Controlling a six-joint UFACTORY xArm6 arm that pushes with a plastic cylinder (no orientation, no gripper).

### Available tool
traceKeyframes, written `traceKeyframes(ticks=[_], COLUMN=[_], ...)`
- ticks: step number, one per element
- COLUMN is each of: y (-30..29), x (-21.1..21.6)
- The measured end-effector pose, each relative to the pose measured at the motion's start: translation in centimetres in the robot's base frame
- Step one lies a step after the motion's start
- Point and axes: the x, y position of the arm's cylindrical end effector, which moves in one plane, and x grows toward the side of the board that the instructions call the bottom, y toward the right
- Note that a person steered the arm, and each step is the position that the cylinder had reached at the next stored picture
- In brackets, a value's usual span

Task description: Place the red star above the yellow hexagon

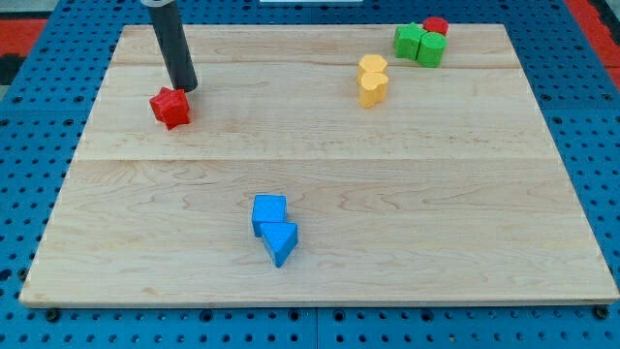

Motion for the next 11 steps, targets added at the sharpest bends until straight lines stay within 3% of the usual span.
traceKeyframes(ticks=[2,3,4,5,6,7,9,10,11], y=[-9.1,-8.3,-1.6,1.3,-0.6,-5.7,-4.4,-0.5,-5.2], x=[1.5,5.7,8.5,4.5,1.0,2.0,-3.4,-3.2,-0.7])
